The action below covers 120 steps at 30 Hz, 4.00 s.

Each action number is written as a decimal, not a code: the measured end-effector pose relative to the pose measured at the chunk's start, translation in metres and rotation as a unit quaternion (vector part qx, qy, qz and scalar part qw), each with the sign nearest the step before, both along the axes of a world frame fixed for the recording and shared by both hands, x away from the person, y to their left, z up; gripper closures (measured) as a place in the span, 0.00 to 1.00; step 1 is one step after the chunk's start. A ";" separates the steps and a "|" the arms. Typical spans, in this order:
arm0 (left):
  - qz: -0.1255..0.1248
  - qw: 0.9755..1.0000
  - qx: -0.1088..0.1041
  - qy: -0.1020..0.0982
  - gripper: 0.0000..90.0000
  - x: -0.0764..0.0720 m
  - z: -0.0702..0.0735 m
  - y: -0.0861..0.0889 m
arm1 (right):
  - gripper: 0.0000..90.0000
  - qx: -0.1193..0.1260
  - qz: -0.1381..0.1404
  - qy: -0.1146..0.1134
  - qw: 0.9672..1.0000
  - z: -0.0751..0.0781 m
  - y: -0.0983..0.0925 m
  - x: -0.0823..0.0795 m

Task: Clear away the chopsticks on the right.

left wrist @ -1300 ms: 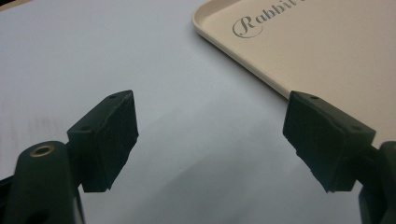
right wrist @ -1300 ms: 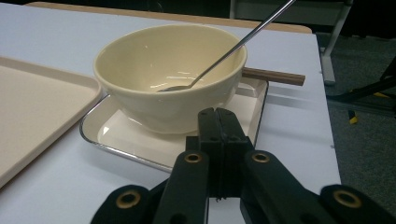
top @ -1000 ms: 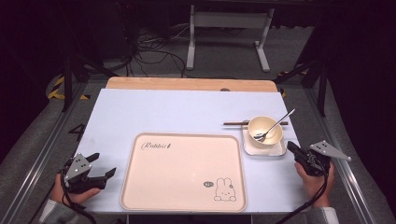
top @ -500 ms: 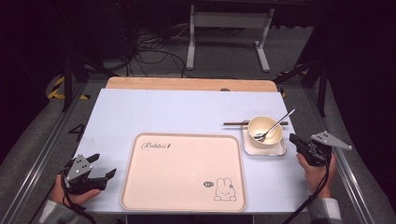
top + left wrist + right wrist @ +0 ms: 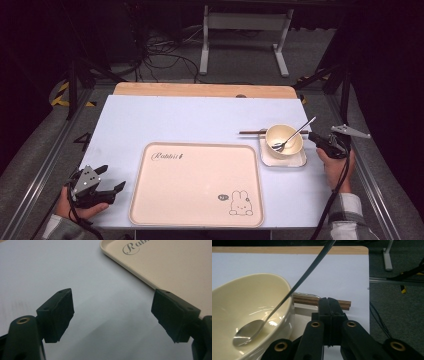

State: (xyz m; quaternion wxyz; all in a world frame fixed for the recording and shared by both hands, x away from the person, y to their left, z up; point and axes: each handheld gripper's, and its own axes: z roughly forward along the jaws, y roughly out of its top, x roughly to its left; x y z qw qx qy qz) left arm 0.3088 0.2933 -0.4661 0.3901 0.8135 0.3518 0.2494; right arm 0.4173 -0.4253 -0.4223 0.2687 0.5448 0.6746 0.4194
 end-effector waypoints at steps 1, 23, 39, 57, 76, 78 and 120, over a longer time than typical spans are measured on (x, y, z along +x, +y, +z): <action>0.000 1.000 0.000 0.000 0.21 0.000 0.000 0.000 | 1.00 -0.002 -0.002 0.003 1.000 0.000 0.001 0.003; -0.009 1.000 0.004 0.004 0.21 -0.001 -0.001 -0.003 | 1.00 -0.026 0.010 0.058 0.998 -0.007 0.023 0.057; -0.017 1.000 0.005 0.009 0.21 -0.001 -0.001 -0.004 | 1.00 -0.026 0.004 0.076 0.997 -0.007 0.020 0.061; -0.021 1.000 0.010 0.006 0.21 -0.001 0.000 -0.005 | 1.00 -0.029 0.041 0.115 0.992 -0.002 0.012 0.042; -0.018 1.000 0.007 0.010 0.21 -0.002 0.000 -0.005 | 0.89 -0.021 0.052 0.079 0.995 0.002 0.000 0.015; -0.018 1.000 0.008 0.010 0.21 -0.002 0.000 -0.005 | 0.88 -0.025 0.051 0.082 0.995 0.000 0.001 0.015; -0.019 1.000 0.010 0.019 0.21 -0.001 -0.002 -0.009 | 0.81 0.014 0.051 0.083 0.995 -0.007 -0.014 0.014</action>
